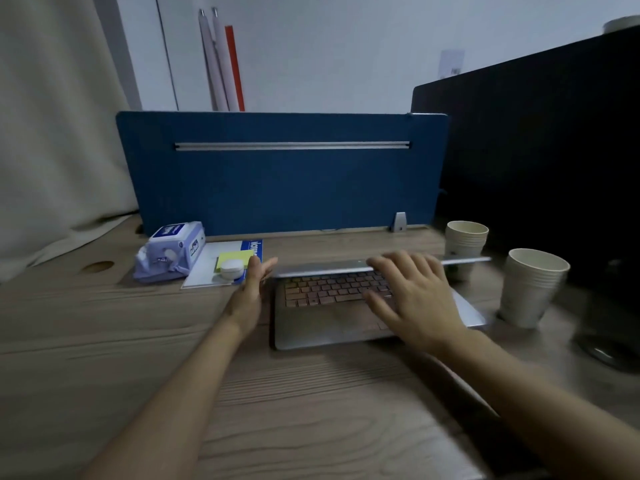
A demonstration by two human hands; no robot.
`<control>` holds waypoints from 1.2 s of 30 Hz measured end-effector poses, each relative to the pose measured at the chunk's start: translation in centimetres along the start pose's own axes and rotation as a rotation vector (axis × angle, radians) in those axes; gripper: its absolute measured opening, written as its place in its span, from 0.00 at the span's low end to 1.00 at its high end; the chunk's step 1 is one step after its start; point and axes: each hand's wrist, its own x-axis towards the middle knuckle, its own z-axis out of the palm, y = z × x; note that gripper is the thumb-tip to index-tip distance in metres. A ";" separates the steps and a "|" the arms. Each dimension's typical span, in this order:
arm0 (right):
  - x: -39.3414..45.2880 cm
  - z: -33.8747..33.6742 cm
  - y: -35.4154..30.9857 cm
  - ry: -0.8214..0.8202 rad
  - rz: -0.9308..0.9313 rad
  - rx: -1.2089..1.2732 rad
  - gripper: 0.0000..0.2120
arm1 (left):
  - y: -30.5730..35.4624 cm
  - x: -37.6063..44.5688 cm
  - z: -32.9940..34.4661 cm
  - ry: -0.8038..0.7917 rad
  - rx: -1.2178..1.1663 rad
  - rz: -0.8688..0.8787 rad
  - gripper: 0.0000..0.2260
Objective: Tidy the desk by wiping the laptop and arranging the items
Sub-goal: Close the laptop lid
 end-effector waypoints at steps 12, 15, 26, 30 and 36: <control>-4.5 1.5 1.4 -0.422 -0.020 0.202 0.30 | -0.6 0.2 -0.3 0.015 0.137 -0.005 0.37; -4.0 2.0 1.4 -0.404 0.001 0.233 0.26 | -0.4 0.2 -0.4 0.045 0.183 0.011 0.39; 0.9 6.4 1.5 -0.420 -0.105 0.196 0.22 | -0.8 1.5 -1.3 0.188 0.213 0.035 0.30; 3.3 9.1 2.0 -0.421 -0.092 0.225 0.25 | -1.2 2.2 -1.1 0.154 0.231 0.025 0.34; 6.8 12.9 3.2 -0.407 -0.102 0.254 0.25 | -2.0 3.4 -0.9 0.128 0.331 0.053 0.27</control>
